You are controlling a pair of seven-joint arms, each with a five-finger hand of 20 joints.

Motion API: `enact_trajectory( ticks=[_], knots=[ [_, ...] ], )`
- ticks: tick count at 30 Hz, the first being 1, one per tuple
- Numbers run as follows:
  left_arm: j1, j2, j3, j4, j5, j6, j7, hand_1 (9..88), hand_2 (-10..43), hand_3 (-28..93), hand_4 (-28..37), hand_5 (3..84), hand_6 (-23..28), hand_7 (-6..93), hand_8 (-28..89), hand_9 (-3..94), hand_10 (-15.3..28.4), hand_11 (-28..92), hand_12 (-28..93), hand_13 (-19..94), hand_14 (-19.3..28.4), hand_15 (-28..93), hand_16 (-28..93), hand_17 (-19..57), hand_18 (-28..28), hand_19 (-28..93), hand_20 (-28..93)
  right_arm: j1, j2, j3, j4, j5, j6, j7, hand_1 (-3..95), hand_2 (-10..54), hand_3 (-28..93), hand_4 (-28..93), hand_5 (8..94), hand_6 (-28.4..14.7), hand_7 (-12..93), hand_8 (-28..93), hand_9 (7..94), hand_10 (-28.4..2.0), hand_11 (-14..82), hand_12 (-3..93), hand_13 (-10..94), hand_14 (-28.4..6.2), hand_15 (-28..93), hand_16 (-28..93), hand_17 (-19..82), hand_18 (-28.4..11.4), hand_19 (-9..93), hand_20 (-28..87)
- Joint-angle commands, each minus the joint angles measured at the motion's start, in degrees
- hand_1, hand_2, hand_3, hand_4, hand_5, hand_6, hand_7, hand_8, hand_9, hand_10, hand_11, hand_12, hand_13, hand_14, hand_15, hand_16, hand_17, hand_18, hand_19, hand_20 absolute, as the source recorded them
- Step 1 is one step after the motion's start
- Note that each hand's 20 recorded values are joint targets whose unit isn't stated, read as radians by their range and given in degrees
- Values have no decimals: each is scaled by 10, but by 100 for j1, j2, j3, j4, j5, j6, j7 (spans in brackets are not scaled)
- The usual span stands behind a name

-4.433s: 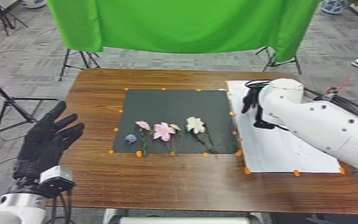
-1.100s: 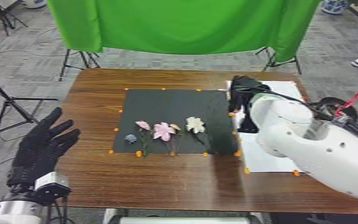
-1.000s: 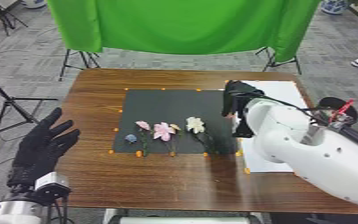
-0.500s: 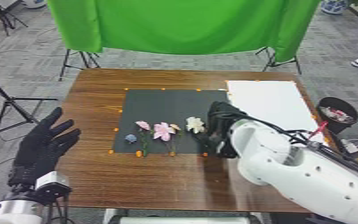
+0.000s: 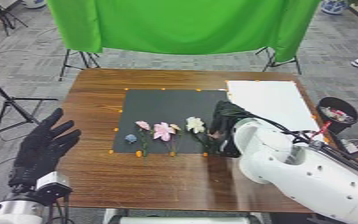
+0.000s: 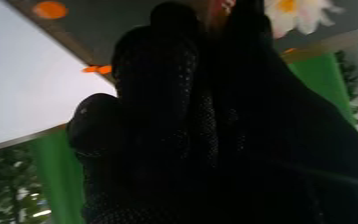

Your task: Arrange flowers

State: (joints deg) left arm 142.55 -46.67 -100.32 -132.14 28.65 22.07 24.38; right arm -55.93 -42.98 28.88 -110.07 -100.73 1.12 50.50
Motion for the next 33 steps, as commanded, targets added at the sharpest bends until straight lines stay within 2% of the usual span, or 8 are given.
enact_trajectory(
  ticks=[1, 6, 11, 19, 22, 28, 29, 33],
  knots=[
    [70, 69, 6, -6, -81, 18, 69, 301, 76, 622, -202, 332, 85, 70, -71, 277, 190, 243, 108, 199, 276, 568, -127, -84, 284, 533, -12, -287, -1, 355, -102, 192, -503, 341, 487, -95, 703, -246, 718, -36, 196, 32, 876, -139, 194, 168, 912, -21, 508, 175, 635, -117, 932, 193],
    [49, 23, 10, -5, -30, -19, 23, 301, 76, 623, -202, 332, 86, 69, -70, 277, 190, 243, 109, 199, 276, 568, -127, -84, 284, 533, -12, -338, -33, 479, -122, 304, -774, 394, 435, -95, 729, -235, 700, -35, 163, -27, 871, -156, 189, 149, 919, -24, 492, 178, 645, -109, 932, 176],
    [79, 135, 27, -4, -117, 40, 126, 301, 76, 623, -202, 332, 85, 69, -70, 277, 190, 242, 109, 199, 276, 568, -127, -84, 284, 533, -13, -326, -11, 564, -195, 345, -770, 353, 391, -79, 730, -222, 669, -38, 159, -104, 851, -168, 175, 144, 916, -31, 482, 179, 646, -110, 932, 167],
    [55, -70, -9, -2, 67, -52, -101, 301, 77, 622, -201, 331, 85, 71, -70, 277, 190, 242, 109, 198, 277, 569, -128, -84, 284, 533, -14, -212, 52, 507, -212, 240, -756, 445, 343, -54, 721, -219, 620, -56, 133, -102, 829, -188, 160, 137, 914, -37, 478, 173, 645, -113, 932, 147],
    [34, -20, 23, 3, 29, -12, -85, 302, 77, 622, -201, 332, 85, 71, -71, 277, 190, 242, 109, 199, 276, 568, -128, -84, 284, 533, -14, -198, 93, 522, -235, 228, -760, 520, 334, -50, 718, -218, 609, -63, 122, -100, 828, -191, 156, 135, 915, -40, 478, 171, 648, -112, 932, 141],
    [200, 116, 66, -19, -110, 106, 269, 300, 78, 620, -203, 331, 85, 71, -71, 277, 190, 242, 109, 198, 276, 567, -127, -84, 284, 533, -15, -546, 288, 1062, -525, 382, -129, 203, 249, 26, 701, -210, 595, -72, 111, -93, 803, -206, 153, 133, 899, -61, 495, 163, 653, -110, 932, 119],
    [225, 185, 105, -16, -192, 155, 434, 298, 77, 620, -203, 331, 85, 70, -71, 276, 190, 242, 109, 198, 276, 567, -127, -84, 284, 533, -15, -589, 376, 1103, -602, 428, 199, 81, 238, 42, 699, -210, 584, -74, 110, -91, 777, -207, 158, 135, 863, -81, 517, 150, 638, -115, 931, 68],
    [318, 226, 111, -19, -286, 205, 632, 294, 75, 620, -205, 330, 83, 68, -71, 276, 190, 240, 108, 196, 274, 563, -127, -84, 284, 532, -15, -1489, 470, 2175, -919, 1222, 962, -642, 210, 96, 708, -217, 531, -68, 117, -89, 661, -210, 157, 138, 703, -155, 548, 110, 485, -183, 916, -164]
  ],
)
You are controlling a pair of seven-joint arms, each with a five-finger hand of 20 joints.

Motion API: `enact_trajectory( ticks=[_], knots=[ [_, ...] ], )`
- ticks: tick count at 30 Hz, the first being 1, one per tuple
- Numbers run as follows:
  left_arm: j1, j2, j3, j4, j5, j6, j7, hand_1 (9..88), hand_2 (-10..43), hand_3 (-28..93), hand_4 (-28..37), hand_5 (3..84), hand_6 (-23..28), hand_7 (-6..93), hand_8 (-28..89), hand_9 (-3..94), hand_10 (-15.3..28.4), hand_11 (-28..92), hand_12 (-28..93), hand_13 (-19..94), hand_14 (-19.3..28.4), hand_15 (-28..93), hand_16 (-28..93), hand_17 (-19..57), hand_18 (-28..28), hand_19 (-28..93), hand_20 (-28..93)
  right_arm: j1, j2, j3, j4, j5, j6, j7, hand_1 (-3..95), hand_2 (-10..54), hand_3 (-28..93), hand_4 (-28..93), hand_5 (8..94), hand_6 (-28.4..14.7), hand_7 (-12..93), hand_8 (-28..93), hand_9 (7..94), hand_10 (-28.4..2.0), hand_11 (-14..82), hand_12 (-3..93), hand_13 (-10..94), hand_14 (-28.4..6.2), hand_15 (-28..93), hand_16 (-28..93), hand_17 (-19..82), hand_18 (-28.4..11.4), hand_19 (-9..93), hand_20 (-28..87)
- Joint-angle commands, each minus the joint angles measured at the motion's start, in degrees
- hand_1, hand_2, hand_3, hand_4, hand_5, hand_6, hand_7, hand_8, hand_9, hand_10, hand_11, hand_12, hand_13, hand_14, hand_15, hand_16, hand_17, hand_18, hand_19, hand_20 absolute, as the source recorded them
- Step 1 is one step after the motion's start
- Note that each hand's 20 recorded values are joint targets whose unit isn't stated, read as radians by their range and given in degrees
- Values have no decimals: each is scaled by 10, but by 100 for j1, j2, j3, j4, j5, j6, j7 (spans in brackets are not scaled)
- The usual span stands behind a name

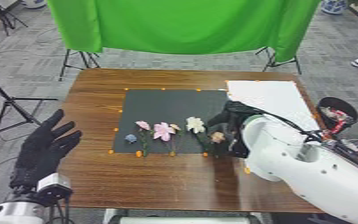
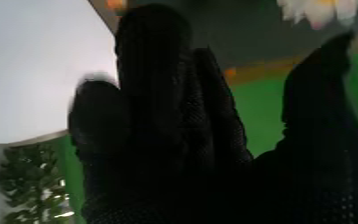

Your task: Arrange flowers

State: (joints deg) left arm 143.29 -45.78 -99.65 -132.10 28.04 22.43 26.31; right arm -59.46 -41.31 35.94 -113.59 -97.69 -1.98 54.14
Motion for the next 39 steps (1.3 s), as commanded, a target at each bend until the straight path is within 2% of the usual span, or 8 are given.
enact_trajectory(
  ticks=[1, 7, 15, 17, 22, 31, 35, 39],
  knots=[
    [224, 128, 64, -13, -253, 176, 493, 293, 75, 619, -206, 329, 82, 68, -70, 275, 188, 238, 108, 194, 274, 560, -127, -84, 284, 532, -16, -1405, 362, 1761, -650, 1235, 1479, -1301, 206, 99, 713, -218, 528, -67, 120, -90, 652, -213, 156, 138, 680, -165, 541, 106, 455, -194, 893, -180],
    [218, 100, 111, -1, -344, 247, 727, 289, 73, 617, -211, 333, 58, 68, -72, 274, 183, 232, 111, 186, 268, 547, -122, -86, 284, 526, -14, -2808, 196, 3306, -927, 2870, 2227, -2514, 177, 110, 760, -239, 497, -62, 134, -100, 556, -220, 144, 137, 539, -204, 505, 87, 236, -252, 645, 22],
    [198, 198, 222, 15, -578, 422, 1111, 282, 68, 622, -226, 328, 44, 69, -77, 275, 176, 229, 111, 173, 247, 504, -116, -81, 279, 520, 2, -3759, 272, 4109, -881, 4703, 2922, -4265, 176, 111, 795, -260, 476, -45, 144, -107, 492, -199, 122, 139, 432, -210, 424, 97, 142, -237, 528, 120],
    [213, 189, 179, 32, -565, 421, 1082, 281, 66, 626, -225, 327, 46, 70, -75, 276, 176, 227, 112, 171, 241, 495, -113, -77, 270, 522, 7, -3898, 347, 4270, -868, 5184, 2946, -4555, 176, 111, 799, -263, 469, -36, 147, -107, 480, -188, 115, 137, 413, -210, 392, 95, 128, -237, 509, 127],
    [425, 284, -121, 25, -669, 349, 1093, 281, 62, 637, -223, 318, 54, 77, -74, 273, 174, 229, 114, 167, 242, 492, -100, -87, 257, 505, 20, -4096, 467, 4682, -777, 5790, 2841, -4657, 168, 114, 805, -269, 456, -27, 154, -107, 455, -184, 100, 139, 380, -207, 349, 112, 106, -235, 471, 138],
    [667, 327, -953, -65, -640, 193, 975, 278, 63, 624, -229, 315, 50, 75, -75, 264, 168, 219, 115, 161, 243, 485, -99, -99, 272, 481, 32, -4191, 622, 5016, -633, 6418, 2601, -5072, 159, 114, 802, -274, 437, -8, 154, -111, 441, -177, 95, 141, 352, -210, 333, 127, 80, -241, 449, 148],
    [713, 477, -1101, -66, -763, 211, 1158, 275, 63, 618, -229, 314, 47, 73, -74, 262, 167, 215, 118, 161, 244, 481, -94, -100, 276, 475, 35, -4082, 682, 4935, -578, 6557, 2550, -5191, 156, 116, 801, -276, 427, 3, 152, -111, 442, -176, 94, 142, 348, -209, 326, 133, 72, -241, 437, 150],
    [652, 441, -1100, -20, -749, 169, 1151, 274, 64, 617, -229, 313, 45, 73, -73, 264, 168, 216, 122, 166, 247, 484, -90, -101, 279, 476, 39, -4085, 668, 4937, -563, 6521, 2460, -5165, 152, 120, 796, -277, 427, 6, 152, -111, 468, -180, 114, 151, 353, -206, 330, 141, 69, -240, 432, 155]
  ],
)
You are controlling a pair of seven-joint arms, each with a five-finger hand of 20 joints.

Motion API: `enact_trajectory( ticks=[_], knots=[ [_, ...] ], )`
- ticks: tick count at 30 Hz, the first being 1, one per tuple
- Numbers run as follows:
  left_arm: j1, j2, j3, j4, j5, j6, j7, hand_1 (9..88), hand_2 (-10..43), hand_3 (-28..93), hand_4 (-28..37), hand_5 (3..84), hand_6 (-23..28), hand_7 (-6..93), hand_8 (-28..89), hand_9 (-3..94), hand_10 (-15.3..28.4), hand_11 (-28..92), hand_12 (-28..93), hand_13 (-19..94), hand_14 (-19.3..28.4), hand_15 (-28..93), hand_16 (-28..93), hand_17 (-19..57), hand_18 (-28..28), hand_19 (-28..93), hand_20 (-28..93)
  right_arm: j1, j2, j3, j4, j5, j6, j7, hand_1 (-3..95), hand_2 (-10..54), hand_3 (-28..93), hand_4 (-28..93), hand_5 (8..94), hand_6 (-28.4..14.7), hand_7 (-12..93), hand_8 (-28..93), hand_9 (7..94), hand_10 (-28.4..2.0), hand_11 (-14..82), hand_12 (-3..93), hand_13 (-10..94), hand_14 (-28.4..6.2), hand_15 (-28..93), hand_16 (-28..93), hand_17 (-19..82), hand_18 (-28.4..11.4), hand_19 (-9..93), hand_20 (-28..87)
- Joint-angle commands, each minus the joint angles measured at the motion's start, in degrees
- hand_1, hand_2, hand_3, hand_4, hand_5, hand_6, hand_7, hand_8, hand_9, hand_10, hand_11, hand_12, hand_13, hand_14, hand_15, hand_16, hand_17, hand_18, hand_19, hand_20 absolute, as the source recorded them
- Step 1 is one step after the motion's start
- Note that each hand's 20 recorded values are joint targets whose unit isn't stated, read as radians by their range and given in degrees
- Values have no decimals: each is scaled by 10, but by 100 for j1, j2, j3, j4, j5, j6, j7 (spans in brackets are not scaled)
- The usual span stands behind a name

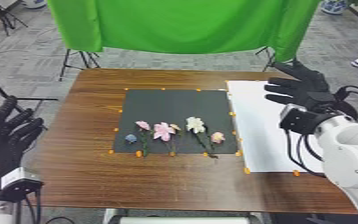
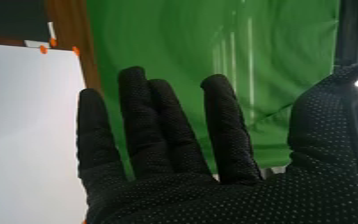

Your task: Arrange flowers

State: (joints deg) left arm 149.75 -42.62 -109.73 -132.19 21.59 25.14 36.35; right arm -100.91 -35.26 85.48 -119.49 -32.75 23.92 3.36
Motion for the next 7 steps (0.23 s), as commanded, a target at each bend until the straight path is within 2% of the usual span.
enact_trajectory(
  ticks=[1, 2, 3, 4, 5, 6, 7],
  knots=[
    [62, 186, -79, -6, -213, -83, 260, 274, 64, 616, -229, 313, 45, 73, -73, 266, 169, 217, 122, 167, 247, 485, -90, -100, 280, 477, 40, 76, 50, -23, 29, 6, -157, -44, 151, 120, 796, -277, 427, 6, 152, -111, 469, -180, 115, 151, 354, -206, 332, 142, 69, -240, 430, 155],
    [-3, 141, -40, 30, -249, -191, 239, 274, 64, 617, -229, 314, 45, 74, -72, 268, 169, 217, 123, 168, 248, 485, -90, -101, 280, 478, 41, 59, 49, -17, 23, -16, -152, -16, 151, 120, 796, -276, 427, 7, 151, -111, 469, -179, 116, 151, 354, -206, 332, 143, 68, -240, 428, 155],
    [63, 193, -15, 46, -473, -322, 446, 274, 64, 617, -228, 314, 45, 74, -72, 270, 170, 219, 123, 169, 248, 485, -90, -100, 280, 479, 42, 121, 82, -92, 60, 38, -167, -74, 151, 120, 796, -276, 429, 8, 151, -111, 469, -178, 117, 150, 355, -206, 333, 143, 68, -241, 428, 156],
    [12, 163, 20, 71, -531, -422, 447, 274, 64, 617, -228, 316, 46, 74, -72, 271, 171, 220, 123, 170, 248, 486, -89, -98, 280, 481, 44, 70, 75, -51, 55, 90, -187, -95, 151, 120, 796, -276, 430, 9, 150, -111, 469, -175, 117, 150, 356, -207, 333, 143, 67, -242, 430, 159],
    [90, 256, 26, 58, -626, -382, 592, 274, 64, 616, -228, 319, 46, 75, -72, 275, 173, 220, 123, 173, 250, 490, -88, -97, 280, 485, 46, 61, 77, -40, 63, 142, -208, -112, 151, 120, 796, -275, 430, 10, 151, -110, 470, -174, 117, 150, 357, -207, 334, 143, 67, -242, 431, 161],
    [19, 143, 24, 66, -426, -379, 400, 274, 64, 615, -229, 320, 47, 75, -73, 277, 174, 221, 122, 175, 251, 494, -89, -96, 281, 487, 47, 7, 95, -23, 45, 143, -160, -141, 152, 120, 795, -276, 431, 10, 150, -110, 470, -174, 116, 149, 357, -207, 334, 143, 66, -242, 431, 163],
    [60, 168, 22, 61, -423, -349, 459, 274, 64, 616, -228, 321, 48, 75, -73, 277, 174, 221, 122, 175, 251, 492, -91, -96, 282, 486, 46, 16, 103, -28, 67, 115, -203, -151, 152, 121, 794, -276, 431, 10, 150, -110, 470, -174, 116, 149, 357, -207, 334, 143, 66, -243, 431, 163]
  ],
)
